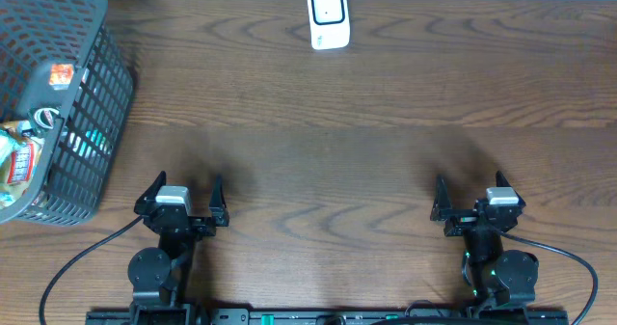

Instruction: Scan the item barcode

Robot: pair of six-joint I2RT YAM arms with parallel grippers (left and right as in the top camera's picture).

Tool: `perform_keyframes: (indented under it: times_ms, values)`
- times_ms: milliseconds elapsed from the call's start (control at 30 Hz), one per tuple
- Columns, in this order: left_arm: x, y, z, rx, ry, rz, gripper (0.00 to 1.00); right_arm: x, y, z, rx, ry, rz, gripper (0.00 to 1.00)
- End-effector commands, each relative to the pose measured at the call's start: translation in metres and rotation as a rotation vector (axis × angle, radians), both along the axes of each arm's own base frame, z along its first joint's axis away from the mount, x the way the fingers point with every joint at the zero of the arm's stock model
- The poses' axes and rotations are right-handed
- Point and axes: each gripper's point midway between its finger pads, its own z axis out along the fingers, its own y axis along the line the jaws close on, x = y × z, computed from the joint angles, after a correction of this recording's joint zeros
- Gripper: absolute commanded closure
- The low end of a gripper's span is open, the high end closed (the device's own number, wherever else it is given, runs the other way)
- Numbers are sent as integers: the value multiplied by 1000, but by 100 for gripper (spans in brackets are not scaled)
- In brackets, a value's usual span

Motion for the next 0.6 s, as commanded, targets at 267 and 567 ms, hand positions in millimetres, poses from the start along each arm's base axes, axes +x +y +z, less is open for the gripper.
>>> perform_keyframes:
  times_ms: [267,567]
  values:
    - [-1,-1,-17,-12,55,-5,2,0,-1,0,3,0,-4,1]
    - [2,0,8,14,-49,2,3,0,-1,0,3,0,-4,1]
